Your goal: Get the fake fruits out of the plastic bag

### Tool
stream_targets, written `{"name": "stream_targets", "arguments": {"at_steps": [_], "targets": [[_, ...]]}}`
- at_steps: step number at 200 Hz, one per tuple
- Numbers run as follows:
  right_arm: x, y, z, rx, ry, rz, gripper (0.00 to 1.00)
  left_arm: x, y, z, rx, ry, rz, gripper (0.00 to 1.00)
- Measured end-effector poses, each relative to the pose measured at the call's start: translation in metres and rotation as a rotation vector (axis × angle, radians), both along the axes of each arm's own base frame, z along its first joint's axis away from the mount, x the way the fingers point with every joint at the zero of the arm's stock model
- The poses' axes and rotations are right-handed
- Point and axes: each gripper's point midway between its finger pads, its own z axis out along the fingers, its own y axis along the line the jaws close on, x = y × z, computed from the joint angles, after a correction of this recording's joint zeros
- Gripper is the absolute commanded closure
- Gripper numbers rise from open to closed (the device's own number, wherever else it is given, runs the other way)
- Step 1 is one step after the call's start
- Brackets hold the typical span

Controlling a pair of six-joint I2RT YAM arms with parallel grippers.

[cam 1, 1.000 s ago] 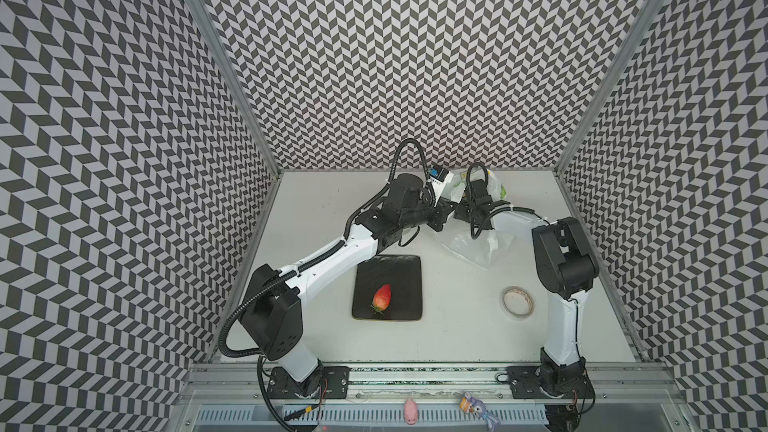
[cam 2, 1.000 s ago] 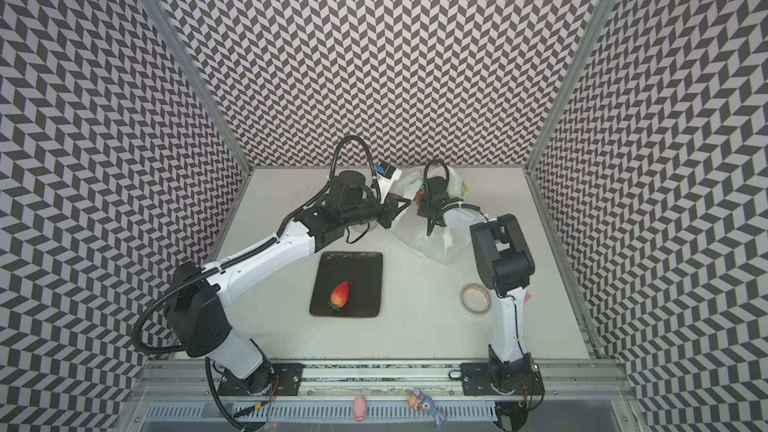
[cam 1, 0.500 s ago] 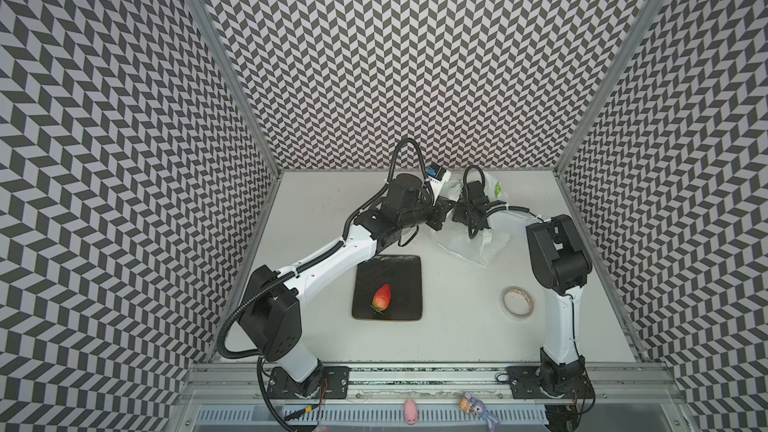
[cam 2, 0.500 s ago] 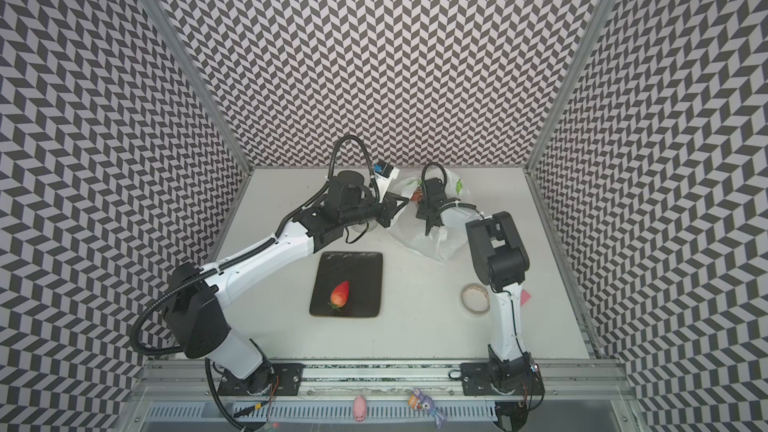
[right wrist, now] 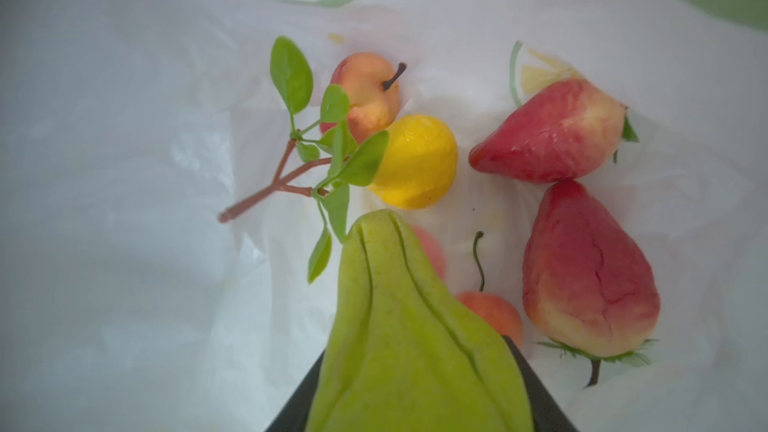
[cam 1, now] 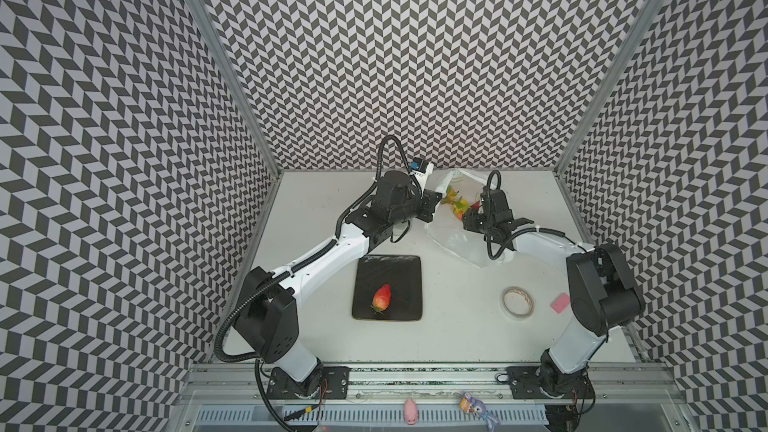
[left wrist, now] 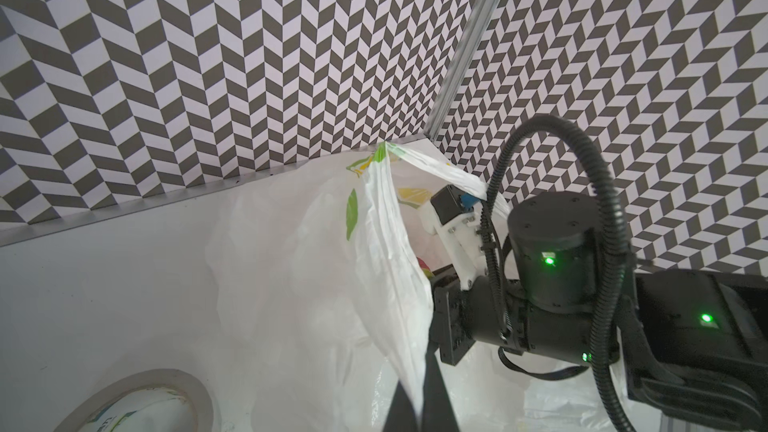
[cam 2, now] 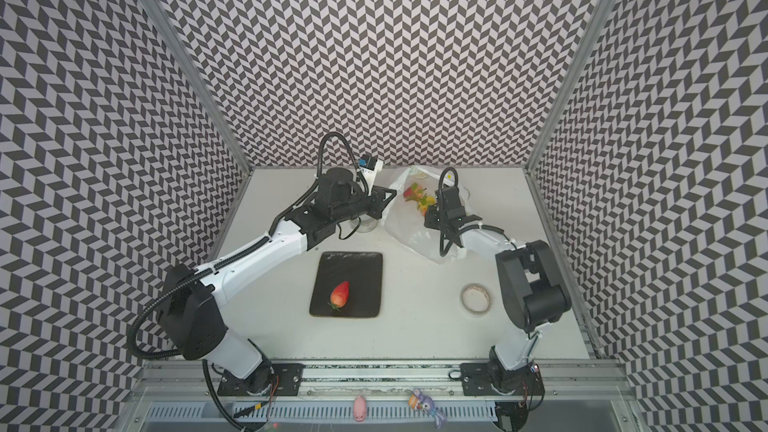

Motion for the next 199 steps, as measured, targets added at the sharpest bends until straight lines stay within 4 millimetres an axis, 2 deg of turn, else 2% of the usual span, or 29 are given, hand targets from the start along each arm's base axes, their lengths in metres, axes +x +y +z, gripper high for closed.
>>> {"name": "stream_targets", "arguments": {"at_steps": [32, 102, 142, 174, 199], "targets": [[-0.025, 0.006, 0.003, 0.019, -0.010, 0.098, 0.70, 0.004, 0.004, 0.003, -0.013, -0.001, 0.014, 1.00], [-0.075, 0.026, 0.048, 0.083, -0.154, 0.323, 0.72, 0.013, 0.007, -0.003, -0.021, 0.013, 0.035, 1.00], [-0.092, 0.034, 0.066, 0.083, -0.279, 0.429, 0.71, 0.014, 0.005, -0.007, -0.018, 0.022, 0.028, 1.00], [-0.089, 0.044, 0.061, 0.094, -0.297, 0.470, 0.71, 0.013, 0.004, -0.007, -0.021, 0.026, 0.021, 1.00], [-0.085, 0.057, 0.031, 0.088, -0.231, 0.487, 0.71, 0.012, 0.004, -0.008, -0.023, 0.028, 0.019, 1.00]]}}
